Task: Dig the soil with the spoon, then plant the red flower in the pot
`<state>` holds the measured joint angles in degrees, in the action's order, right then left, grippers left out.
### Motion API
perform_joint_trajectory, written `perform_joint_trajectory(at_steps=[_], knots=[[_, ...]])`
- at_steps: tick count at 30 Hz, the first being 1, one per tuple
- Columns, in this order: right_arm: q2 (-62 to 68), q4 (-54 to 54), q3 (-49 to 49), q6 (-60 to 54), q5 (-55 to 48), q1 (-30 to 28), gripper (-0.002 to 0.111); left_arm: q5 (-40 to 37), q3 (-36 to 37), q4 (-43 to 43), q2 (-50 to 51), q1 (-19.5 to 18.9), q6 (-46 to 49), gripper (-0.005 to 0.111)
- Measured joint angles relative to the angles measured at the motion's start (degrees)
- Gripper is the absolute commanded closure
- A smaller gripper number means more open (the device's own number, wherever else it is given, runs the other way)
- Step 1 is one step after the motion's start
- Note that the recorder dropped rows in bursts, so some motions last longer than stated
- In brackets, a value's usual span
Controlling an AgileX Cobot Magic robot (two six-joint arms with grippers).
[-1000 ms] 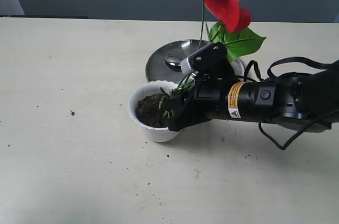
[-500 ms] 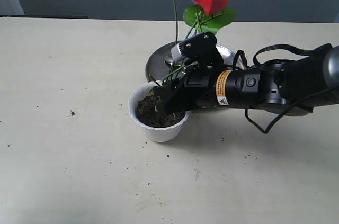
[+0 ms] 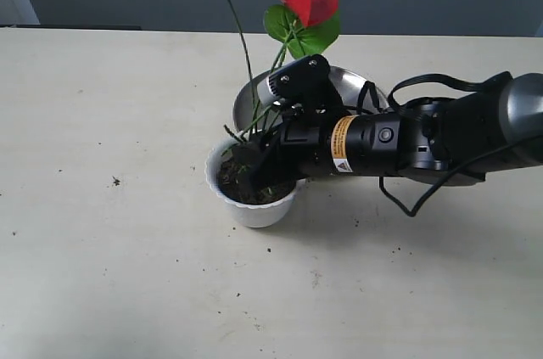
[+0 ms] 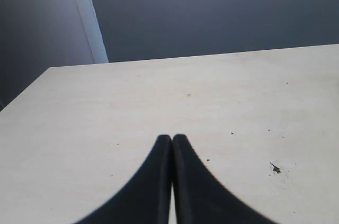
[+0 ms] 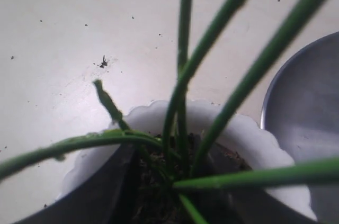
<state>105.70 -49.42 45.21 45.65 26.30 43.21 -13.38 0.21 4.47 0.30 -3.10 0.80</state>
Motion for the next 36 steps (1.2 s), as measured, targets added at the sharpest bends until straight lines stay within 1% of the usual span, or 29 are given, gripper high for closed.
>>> perform_joint_trajectory(at_steps=[21, 23, 27, 28, 29, 36], knots=[[0.1, 1.3, 0.1, -0.1, -0.9, 0.5, 0.109, 0.0, 0.0, 0.0, 0.0, 0.0, 0.0, 0.106], [0.1, 1.3, 0.1, -0.1, -0.9, 0.5, 0.102, 0.0, 0.0, 0.0, 0.0, 0.0, 0.0, 0.106], [-0.6, 0.2, 0.1, -0.1, -1.4, 0.6, 0.07, 0.0, 0.0, 0.0, 0.0, 0.0, 0.0, 0.106], [-0.9, -0.1, 0.0, -0.1, -1.9, 0.6, 0.063, 0.0, 0.0, 0.0, 0.0, 0.0, 0.0, 0.106], [-1.1, -0.6, -0.1, -0.1, -2.3, 0.7, 0.059, 0.0, 0.0, 0.0, 0.0, 0.0, 0.0, 0.106], [-2.0, -1.7, -0.4, 2.4, -3.8, 1.0, 0.06, 0.0, 0.0, 0.0, 0.0, 0.0, 0.0, 0.106]])
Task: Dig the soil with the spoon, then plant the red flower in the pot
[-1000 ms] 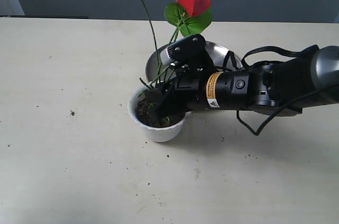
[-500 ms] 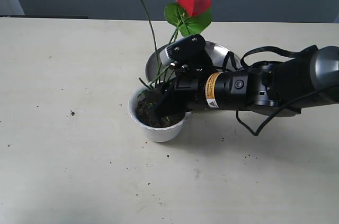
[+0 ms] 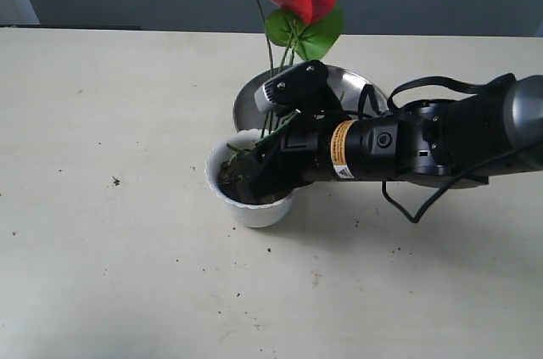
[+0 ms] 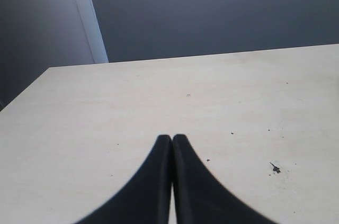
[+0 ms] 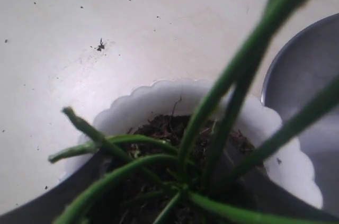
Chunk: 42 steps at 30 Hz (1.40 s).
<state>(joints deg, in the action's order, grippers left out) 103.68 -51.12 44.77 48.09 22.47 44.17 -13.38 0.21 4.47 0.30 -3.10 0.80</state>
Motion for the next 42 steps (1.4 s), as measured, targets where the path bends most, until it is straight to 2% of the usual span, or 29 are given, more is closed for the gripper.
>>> perform_joint_trajectory(at_steps=[5, 12, 24, 42], knots=[[-0.3, -0.4, -0.1, 0.6, -0.4, 0.1, 0.058, 0.0, 0.0, 0.0, 0.0, 0.0, 0.0, 0.106], [-2.4, -1.3, -0.3, 2.5, -4.5, 0.6, 0.048, 0.0, 0.0, 0.0, 0.0, 0.0, 0.0, 0.106], [-4.5, -1.4, -0.7, 3.8, -11.1, 3.1, 0.048, 0.0, 0.0, 0.0, 0.0, 0.0, 0.0, 0.106], [-4.5, -1.9, -0.7, 3.9, -10.8, 3.2, 0.048, 0.0, 0.0, 0.0, 0.0, 0.0, 0.0, 0.106]])
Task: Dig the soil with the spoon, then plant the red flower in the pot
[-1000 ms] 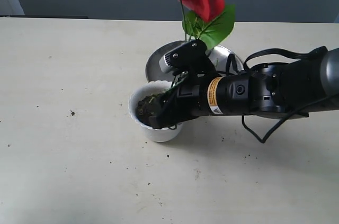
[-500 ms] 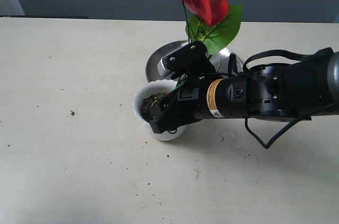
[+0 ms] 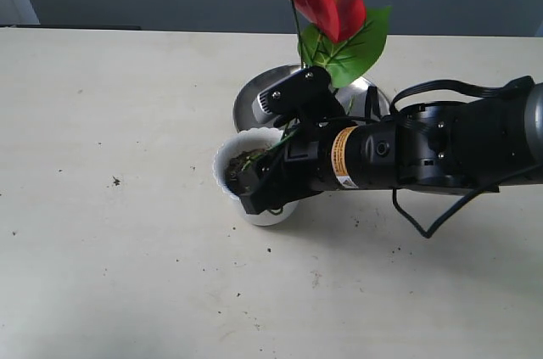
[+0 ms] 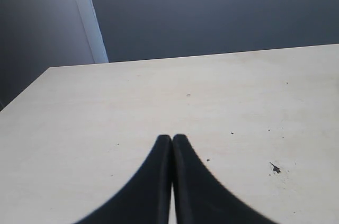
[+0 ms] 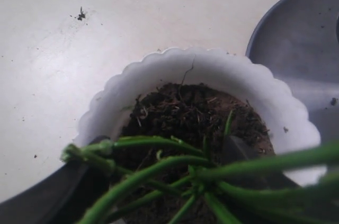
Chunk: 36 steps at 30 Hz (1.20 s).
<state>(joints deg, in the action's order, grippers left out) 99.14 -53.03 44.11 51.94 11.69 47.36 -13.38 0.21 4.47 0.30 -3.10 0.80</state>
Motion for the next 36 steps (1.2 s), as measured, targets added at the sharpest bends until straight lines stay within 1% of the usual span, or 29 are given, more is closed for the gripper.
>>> perform_joint_trajectory(at_steps=[26, 36], knots=[[-0.1, 0.0, 0.0, 0.3, -0.9, 0.1, 0.048, 0.0, 0.0, 0.0, 0.0, 0.0, 0.0, 0.106], [-0.4, 1.9, 0.0, 0.4, 1.0, 0.1, 0.048, 0.0, 0.0, 0.0, 0.0, 0.0, 0.0, 0.106]])
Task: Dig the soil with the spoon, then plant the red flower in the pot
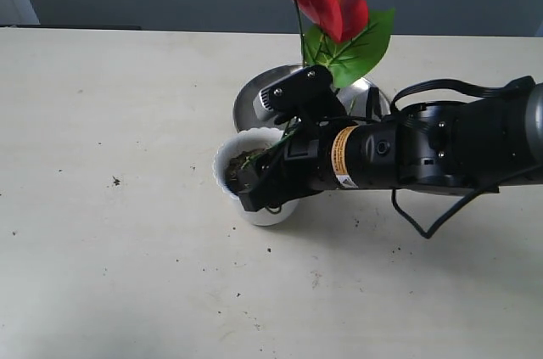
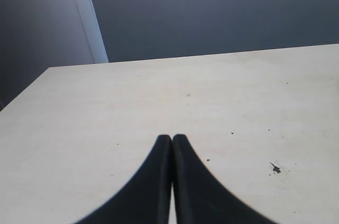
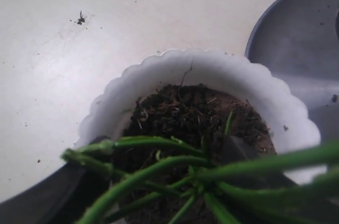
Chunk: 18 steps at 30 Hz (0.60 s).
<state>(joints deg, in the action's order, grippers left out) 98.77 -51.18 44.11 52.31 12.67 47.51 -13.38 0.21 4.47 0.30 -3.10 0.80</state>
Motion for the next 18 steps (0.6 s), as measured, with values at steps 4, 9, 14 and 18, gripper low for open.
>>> perform_joint_trajectory(at_steps=[4, 9, 14, 18], knots=[[-0.8, 0.4, -0.2, 0.1, -1.1, 0.0, 0.048, 0.0, 0.0, 0.0, 0.0, 0.0, 0.0, 0.106], [-1.1, -0.4, -0.3, -0.1, -1.5, 0.0, 0.048, 0.0, 0.0, 0.0, 0.0, 0.0, 0.0, 0.106], [-1.1, -0.7, -0.3, -0.6, -1.5, 0.0, 0.048, 0.0, 0.0, 0.0, 0.0, 0.0, 0.0, 0.106], [-1.1, -0.7, -0.3, -0.7, -1.0, 0.0, 0.048, 0.0, 0.0, 0.0, 0.0, 0.0, 0.0, 0.106]])
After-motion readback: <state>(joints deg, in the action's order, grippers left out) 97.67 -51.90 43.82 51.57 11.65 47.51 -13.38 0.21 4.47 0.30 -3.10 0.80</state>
